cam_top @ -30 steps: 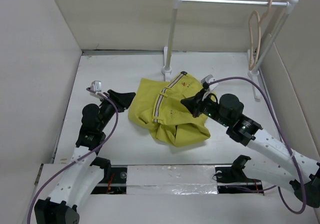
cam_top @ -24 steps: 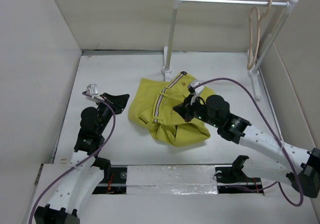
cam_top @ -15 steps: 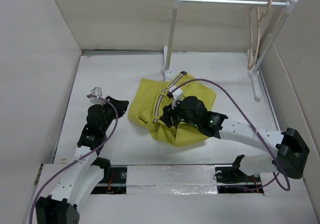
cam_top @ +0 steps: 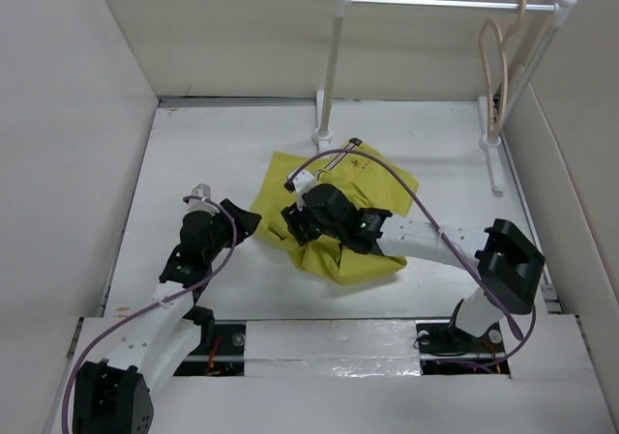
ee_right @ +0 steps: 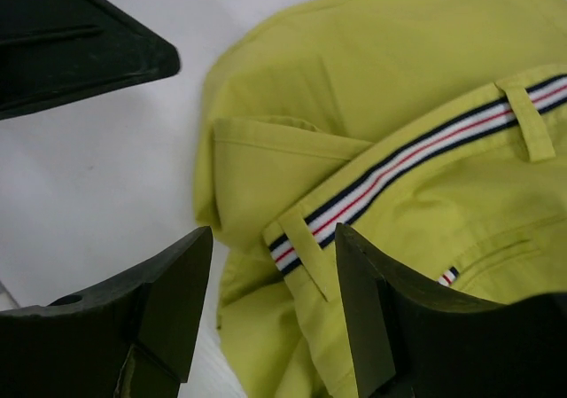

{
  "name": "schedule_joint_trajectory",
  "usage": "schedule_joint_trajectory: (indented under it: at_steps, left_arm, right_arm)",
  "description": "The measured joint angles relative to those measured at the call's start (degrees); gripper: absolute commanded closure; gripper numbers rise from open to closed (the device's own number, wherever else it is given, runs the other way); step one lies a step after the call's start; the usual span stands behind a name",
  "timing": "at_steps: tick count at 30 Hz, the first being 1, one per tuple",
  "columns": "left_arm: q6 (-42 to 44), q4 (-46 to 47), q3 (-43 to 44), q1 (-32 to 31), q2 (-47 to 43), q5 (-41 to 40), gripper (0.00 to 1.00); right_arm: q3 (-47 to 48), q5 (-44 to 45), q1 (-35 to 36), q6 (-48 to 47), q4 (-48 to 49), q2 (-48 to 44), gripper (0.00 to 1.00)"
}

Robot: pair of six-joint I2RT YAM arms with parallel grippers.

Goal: Place the trousers on the hanger
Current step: Flatten out the trousers at the center of the board.

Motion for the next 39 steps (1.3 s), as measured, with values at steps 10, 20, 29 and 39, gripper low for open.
schedule_joint_trajectory:
  at_steps: [10, 20, 29, 39]
  left_arm:
    - [2.6, 6.3, -1.8, -8.0, 5.7, 4.7, 0.3]
    - [3.0, 13.4, -1.8, -9.6, 17.8, 3.2, 0.45]
    - [1.6, 17.3, -0.1, -9.7, 21.8, -1.0, 1.0]
    - [-3.0, 2.3, 5.0, -10.0, -7.6, -20.4, 1.0]
  right_arm:
    - [-3.5, 4.5, -0.1, 0.0, -2.5, 1.0, 0.41]
    - [-3.8, 7.0, 0.0, 1.0, -2.4, 3.3, 0.8]
    - [-6.8, 16.6, 0.1, 4.3, -2.4, -7.6, 1.0]
    - [-21.8, 31.2, -13.3, 18.5, -9.4, -51.2, 1.0]
